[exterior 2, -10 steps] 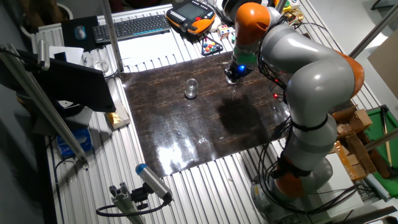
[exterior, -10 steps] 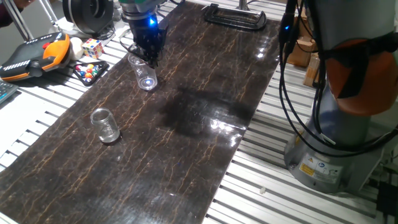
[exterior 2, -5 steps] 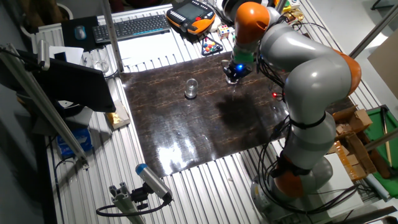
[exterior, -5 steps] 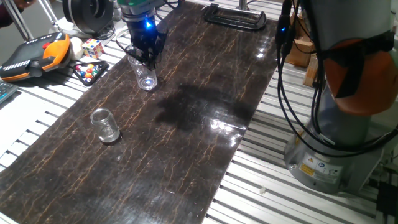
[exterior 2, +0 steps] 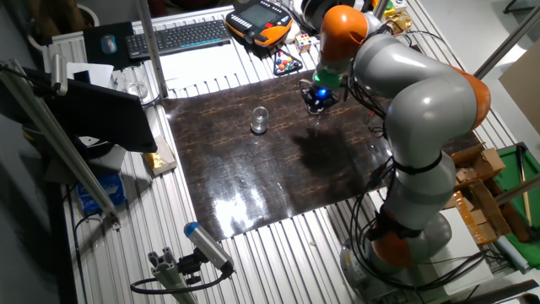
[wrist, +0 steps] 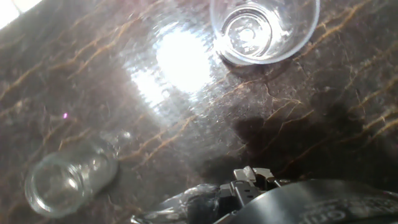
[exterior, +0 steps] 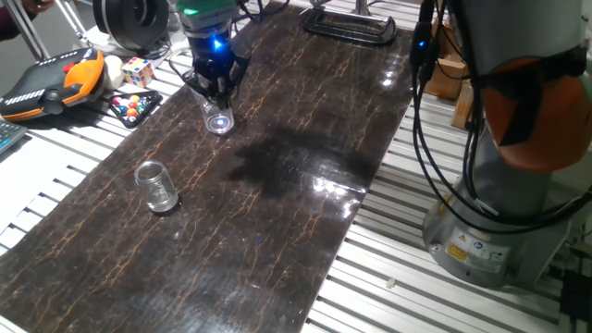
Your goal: Pour the water from one cup into another empty cup
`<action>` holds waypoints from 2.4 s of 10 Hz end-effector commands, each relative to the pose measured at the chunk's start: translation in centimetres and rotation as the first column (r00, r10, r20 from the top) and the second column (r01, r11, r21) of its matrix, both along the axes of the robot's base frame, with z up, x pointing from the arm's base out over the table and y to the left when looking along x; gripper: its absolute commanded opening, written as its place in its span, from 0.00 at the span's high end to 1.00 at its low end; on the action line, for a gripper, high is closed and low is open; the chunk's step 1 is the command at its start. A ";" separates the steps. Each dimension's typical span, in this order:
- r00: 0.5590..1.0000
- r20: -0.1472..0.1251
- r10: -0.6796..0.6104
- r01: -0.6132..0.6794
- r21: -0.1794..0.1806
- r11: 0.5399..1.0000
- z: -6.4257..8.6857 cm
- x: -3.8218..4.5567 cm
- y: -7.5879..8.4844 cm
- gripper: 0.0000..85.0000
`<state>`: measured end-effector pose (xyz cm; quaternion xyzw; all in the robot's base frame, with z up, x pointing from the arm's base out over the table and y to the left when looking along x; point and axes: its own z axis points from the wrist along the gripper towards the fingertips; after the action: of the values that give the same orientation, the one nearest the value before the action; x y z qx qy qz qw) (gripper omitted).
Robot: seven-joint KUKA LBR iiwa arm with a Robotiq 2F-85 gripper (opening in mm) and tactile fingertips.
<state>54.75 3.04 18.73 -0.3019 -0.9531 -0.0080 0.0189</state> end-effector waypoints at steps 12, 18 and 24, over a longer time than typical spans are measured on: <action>0.828 -0.013 -0.561 0.561 0.006 0.828 -3.3 1.60 1.1 0.99; 0.717 -0.070 -0.694 0.697 0.101 0.710 -5.2 1.93 2.2 0.99; 0.665 -0.151 -0.732 0.747 0.101 0.658 -5.4 2.53 2.8 0.99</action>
<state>57.28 5.91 13.31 -0.6541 -0.7481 -0.0729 0.0845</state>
